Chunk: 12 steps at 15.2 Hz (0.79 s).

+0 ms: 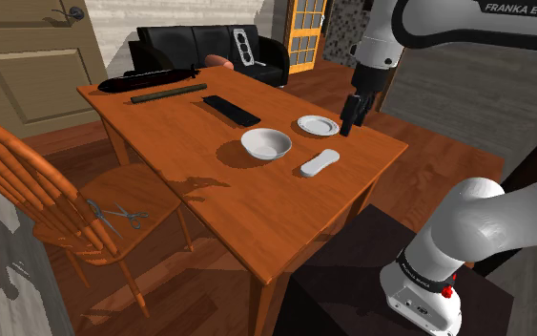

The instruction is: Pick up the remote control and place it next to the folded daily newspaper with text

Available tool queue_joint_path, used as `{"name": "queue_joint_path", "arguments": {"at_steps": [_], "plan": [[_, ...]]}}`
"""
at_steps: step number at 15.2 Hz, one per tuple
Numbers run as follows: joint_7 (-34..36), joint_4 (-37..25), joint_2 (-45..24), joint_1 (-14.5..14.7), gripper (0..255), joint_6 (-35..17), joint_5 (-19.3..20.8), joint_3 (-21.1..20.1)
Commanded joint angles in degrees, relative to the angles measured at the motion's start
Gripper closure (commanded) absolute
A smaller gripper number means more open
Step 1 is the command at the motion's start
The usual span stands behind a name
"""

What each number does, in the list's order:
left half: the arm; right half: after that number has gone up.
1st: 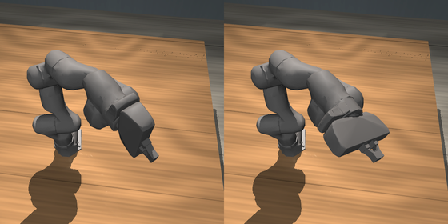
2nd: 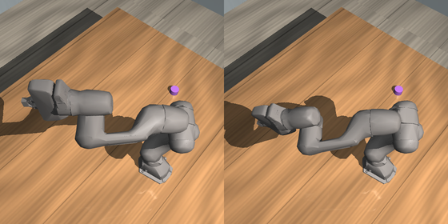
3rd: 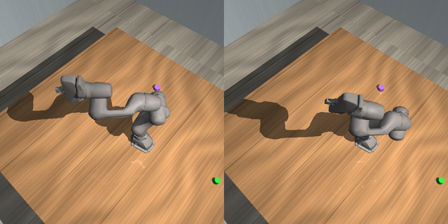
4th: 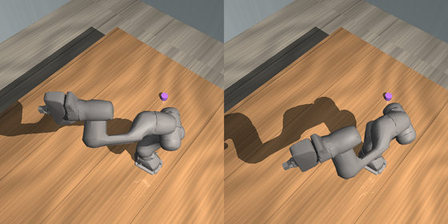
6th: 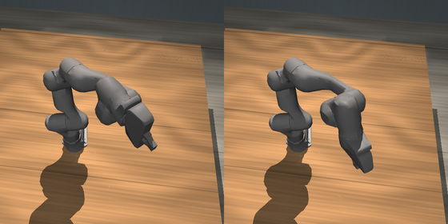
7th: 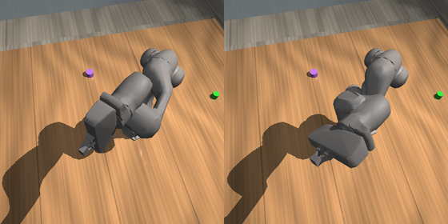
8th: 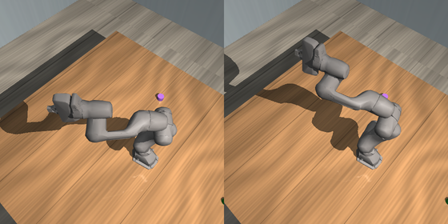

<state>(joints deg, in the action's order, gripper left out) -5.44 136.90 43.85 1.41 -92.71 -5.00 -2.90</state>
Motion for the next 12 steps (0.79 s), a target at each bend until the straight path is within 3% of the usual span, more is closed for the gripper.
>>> {"name": "queue_joint_path", "arguments": {"at_steps": [1, 7, 12], "plan": [[0.0, 0.0, 0.0, 0.0, 0, 0.0, 0.0, 0.0], [-24.9, 7.3, -1.4, 3.9, 0, -8.6, 7.4, 9.0], [-45.3, 9.9, -7.0, 7.0, 0, -17.4, 13.0, 16.9]]}}
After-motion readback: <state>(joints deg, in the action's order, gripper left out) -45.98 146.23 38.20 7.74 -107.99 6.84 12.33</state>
